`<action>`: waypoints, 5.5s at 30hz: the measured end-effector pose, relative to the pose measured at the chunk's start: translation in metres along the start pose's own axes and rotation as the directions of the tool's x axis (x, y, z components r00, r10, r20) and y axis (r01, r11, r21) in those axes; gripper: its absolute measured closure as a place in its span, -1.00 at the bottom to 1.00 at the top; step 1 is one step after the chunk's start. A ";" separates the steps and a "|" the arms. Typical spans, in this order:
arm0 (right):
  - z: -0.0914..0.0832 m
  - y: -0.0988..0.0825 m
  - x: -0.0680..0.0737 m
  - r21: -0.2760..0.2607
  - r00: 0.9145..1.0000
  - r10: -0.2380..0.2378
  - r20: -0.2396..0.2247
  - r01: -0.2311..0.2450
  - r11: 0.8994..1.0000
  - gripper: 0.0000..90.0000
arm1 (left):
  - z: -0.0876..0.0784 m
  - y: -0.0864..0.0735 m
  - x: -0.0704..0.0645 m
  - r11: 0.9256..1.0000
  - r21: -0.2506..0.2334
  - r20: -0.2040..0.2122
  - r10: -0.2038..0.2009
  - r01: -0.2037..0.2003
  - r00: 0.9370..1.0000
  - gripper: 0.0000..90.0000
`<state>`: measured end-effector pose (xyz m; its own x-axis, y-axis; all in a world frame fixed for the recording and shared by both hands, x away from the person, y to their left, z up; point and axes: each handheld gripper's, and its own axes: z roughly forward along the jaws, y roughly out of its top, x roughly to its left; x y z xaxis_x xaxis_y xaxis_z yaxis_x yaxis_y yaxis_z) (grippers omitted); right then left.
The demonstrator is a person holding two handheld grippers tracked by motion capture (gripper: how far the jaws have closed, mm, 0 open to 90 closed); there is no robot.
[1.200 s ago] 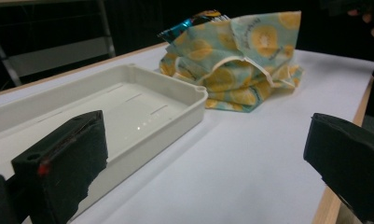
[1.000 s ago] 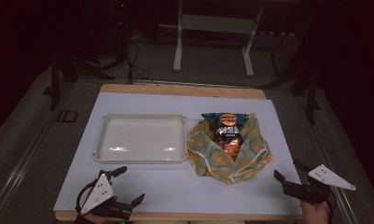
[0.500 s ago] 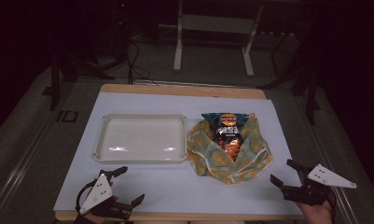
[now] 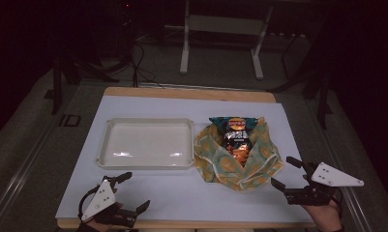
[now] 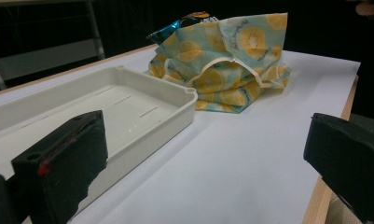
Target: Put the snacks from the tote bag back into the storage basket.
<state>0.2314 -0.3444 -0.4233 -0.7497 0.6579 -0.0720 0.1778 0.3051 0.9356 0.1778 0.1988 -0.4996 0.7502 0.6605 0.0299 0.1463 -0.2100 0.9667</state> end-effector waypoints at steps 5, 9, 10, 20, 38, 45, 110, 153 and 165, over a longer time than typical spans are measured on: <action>0.008 0.016 -0.002 -0.020 1.000 -0.022 -0.011 0.022 1.000 -0.74 | 0.001 0.000 0.000 1.000 0.000 0.004 0.000 0.000 1.000 -1.00; 0.011 0.025 -0.004 -0.026 0.999 -0.039 -0.011 0.039 0.999 -0.74 | 0.001 0.000 0.000 1.000 -0.002 0.006 0.001 -0.001 1.000 -1.00; 0.012 0.028 -0.005 -0.026 0.999 -0.046 -0.011 0.045 0.999 -0.74 | 0.001 0.000 0.000 1.000 -0.002 0.007 0.002 -0.002 1.000 -1.00; 0.030 0.056 -0.021 -0.028 0.997 -0.066 -0.030 0.065 0.997 -0.69 | 0.000 0.001 0.000 1.000 -0.004 0.003 0.004 -0.004 1.000 -1.00; 0.076 0.068 -0.063 0.012 0.998 -0.059 -0.009 0.059 0.998 -0.31 | -0.003 -0.002 0.000 1.000 0.005 -0.006 0.008 -0.008 1.000 -1.00; 0.095 0.066 -0.083 0.053 0.999 -0.037 -0.014 0.037 0.998 -0.22 | -0.008 -0.003 -0.003 1.000 0.006 -0.014 0.008 -0.008 1.000 -1.00; 0.190 0.016 -0.141 0.350 0.987 0.093 -0.132 -0.042 0.936 1.00 | -0.039 -0.014 -0.012 1.000 0.027 -0.093 -0.001 0.004 0.996 -1.00; 0.118 0.092 -0.113 0.089 0.997 0.064 -0.036 -0.060 0.994 1.00 | -0.026 -0.009 -0.010 1.000 0.022 -0.060 0.016 -0.015 0.998 -1.00; 0.118 0.130 -0.104 0.047 0.999 0.041 0.022 -0.042 0.998 1.00 | -0.026 -0.008 -0.010 1.000 0.020 -0.053 0.017 -0.016 0.998 -1.00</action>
<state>0.4074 -0.2916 -0.3353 -0.7274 0.6849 -0.0418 0.2383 0.3093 0.9206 0.1519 0.2125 -0.5013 0.7171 0.6944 0.0596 0.1472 -0.2345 0.9609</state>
